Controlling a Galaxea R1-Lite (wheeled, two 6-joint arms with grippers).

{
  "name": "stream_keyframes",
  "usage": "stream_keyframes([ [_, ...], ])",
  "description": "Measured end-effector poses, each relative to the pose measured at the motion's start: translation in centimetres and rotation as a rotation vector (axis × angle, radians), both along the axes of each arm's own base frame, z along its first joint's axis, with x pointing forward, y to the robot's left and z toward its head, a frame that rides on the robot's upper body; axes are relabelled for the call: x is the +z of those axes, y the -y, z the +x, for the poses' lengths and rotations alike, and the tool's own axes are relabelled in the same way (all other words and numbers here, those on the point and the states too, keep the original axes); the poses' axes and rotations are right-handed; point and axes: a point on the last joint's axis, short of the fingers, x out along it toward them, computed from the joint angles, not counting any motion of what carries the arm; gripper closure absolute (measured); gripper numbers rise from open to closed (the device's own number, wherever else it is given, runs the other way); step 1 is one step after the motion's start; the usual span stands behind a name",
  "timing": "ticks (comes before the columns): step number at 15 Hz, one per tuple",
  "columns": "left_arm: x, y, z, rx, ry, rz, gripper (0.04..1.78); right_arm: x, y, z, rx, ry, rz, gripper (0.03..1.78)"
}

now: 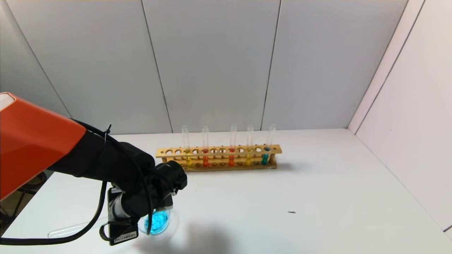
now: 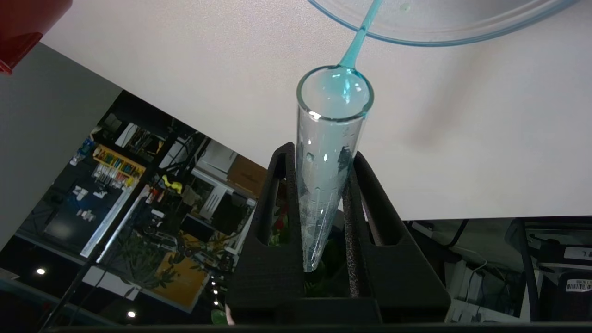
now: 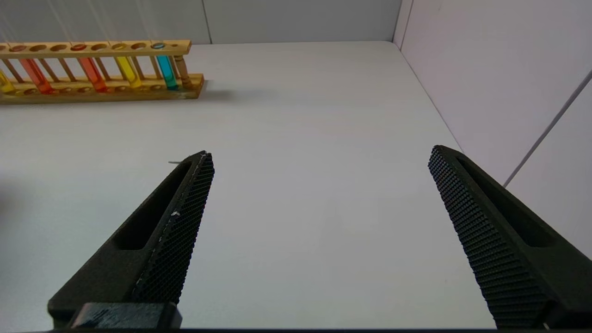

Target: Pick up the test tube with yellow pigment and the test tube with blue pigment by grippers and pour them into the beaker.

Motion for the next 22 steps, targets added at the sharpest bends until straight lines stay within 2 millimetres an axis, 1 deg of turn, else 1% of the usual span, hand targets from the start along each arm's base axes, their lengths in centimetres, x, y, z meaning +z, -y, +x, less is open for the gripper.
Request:
stream_keyframes([
  [8,-0.9,1.0,0.5,-0.02,-0.072,0.067,1.51,0.0,0.0,0.0,0.0,0.0,0.0,0.11],
  [16,-2.0,1.6,1.1,-0.027,-0.1,0.089,1.51,0.0,0.0,0.0,0.0,0.0,0.0,0.11],
  [22,-2.0,1.8,1.0,-0.036,-0.12,0.102,1.51,0.0,0.0,0.0,0.0,0.0,0.0,0.11],
])
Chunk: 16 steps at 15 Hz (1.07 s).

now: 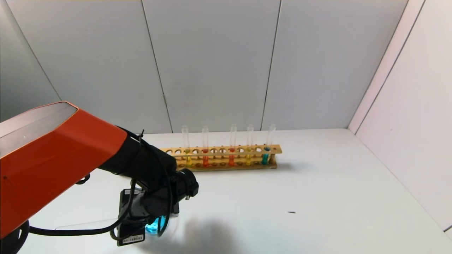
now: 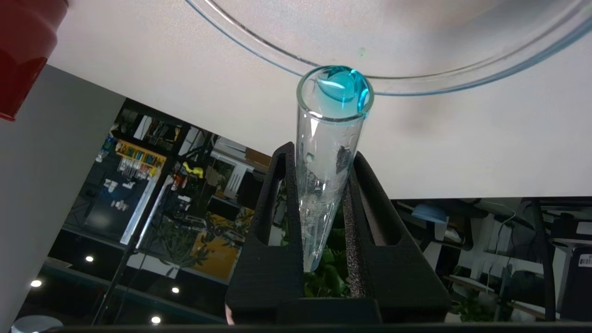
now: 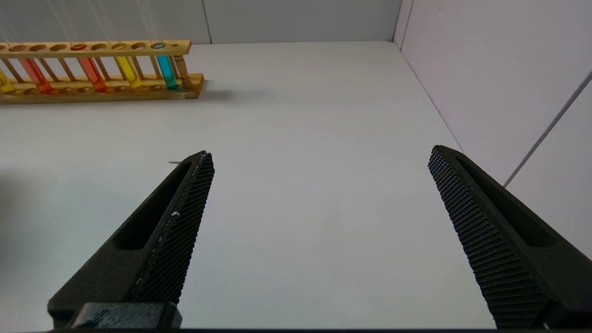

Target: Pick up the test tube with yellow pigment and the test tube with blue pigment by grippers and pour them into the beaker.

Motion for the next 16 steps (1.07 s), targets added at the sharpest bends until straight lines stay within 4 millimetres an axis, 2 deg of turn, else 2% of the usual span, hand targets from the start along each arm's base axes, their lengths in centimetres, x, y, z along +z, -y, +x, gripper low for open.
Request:
stream_keyframes([
  [12,1.3,0.4,-0.2,-0.008,0.012,-0.008,1.51,0.0,0.0,0.0,0.0,0.0,0.001,0.11],
  [16,2.2,0.4,-0.4,0.03,0.054,-0.084,1.51,0.0,0.0,0.0,0.0,0.0,0.0,0.11],
])
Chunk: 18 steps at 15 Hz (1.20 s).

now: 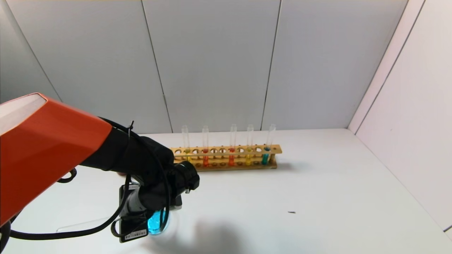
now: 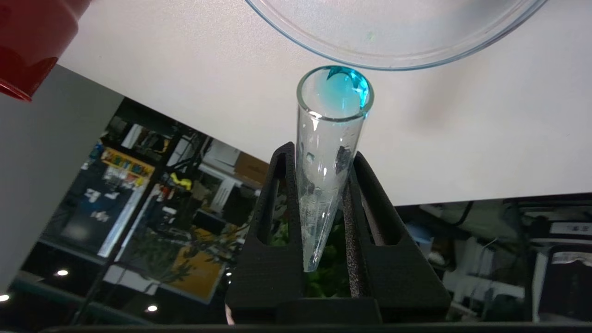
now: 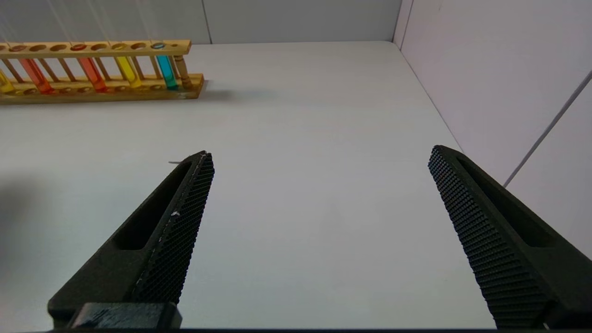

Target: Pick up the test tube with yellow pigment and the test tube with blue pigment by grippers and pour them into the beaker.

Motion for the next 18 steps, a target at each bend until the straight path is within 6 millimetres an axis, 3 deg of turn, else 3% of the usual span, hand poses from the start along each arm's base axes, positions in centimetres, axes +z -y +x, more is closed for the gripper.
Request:
stream_keyframes([
  [5,2.8,-0.4,-0.8,0.172,0.148,-0.277,1.51,0.0,0.0,0.0,0.0,0.0,0.0,0.11],
  [9,5.9,-1.7,-2.5,0.211,0.335,-0.482,1.51,0.0,0.0,0.0,0.0,0.0,0.0,0.11],
  [12,8.7,-3.9,-3.5,0.269,0.468,-0.629,1.51,0.0,0.0,0.0,0.0,0.0,0.0,0.11],
  [18,12.7,-9.3,-2.2,0.408,0.776,-0.844,1.51,0.0,0.0,0.0,0.0,0.0,0.0,0.11],
])
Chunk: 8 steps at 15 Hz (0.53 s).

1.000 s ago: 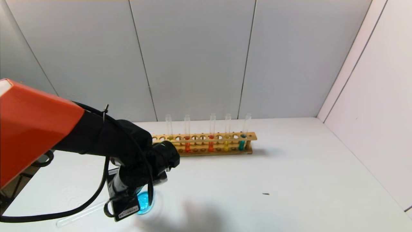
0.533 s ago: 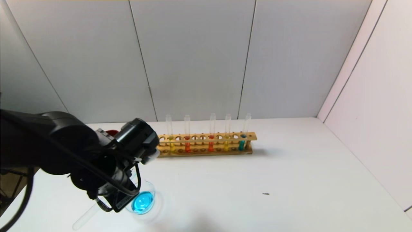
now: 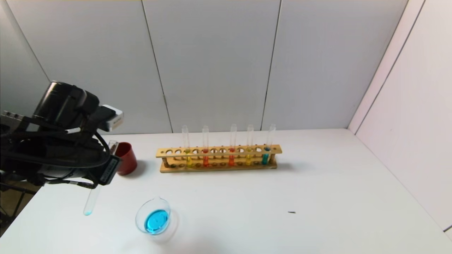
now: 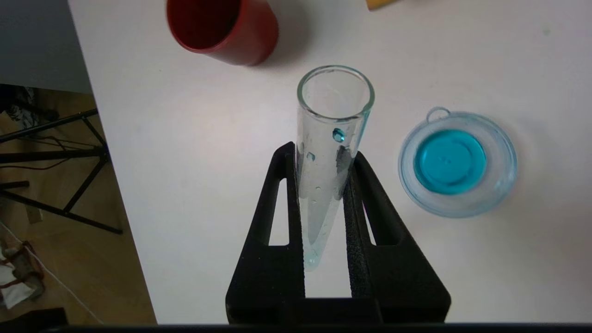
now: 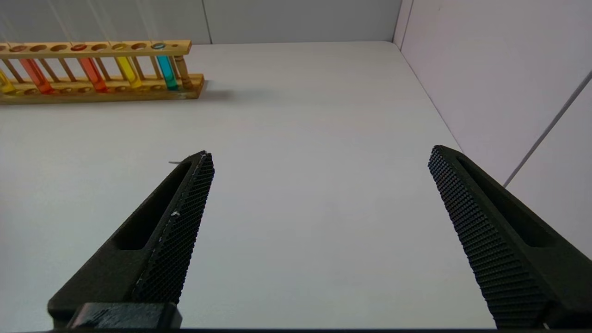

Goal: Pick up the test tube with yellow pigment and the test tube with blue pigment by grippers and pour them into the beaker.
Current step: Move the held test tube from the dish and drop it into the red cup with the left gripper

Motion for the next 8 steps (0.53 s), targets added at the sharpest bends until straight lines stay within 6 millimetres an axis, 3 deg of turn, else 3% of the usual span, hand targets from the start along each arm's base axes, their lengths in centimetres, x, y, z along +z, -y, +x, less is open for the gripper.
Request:
stream_keyframes([
  [4,2.2,-2.3,0.7,0.092,0.193,-0.057,1.51,0.0,0.0,0.0,-0.001,0.0,0.0,0.11],
  [8,3.6,-4.2,0.7,0.122,0.248,-0.1,1.51,0.0,0.0,0.0,0.0,0.0,0.0,0.11],
])
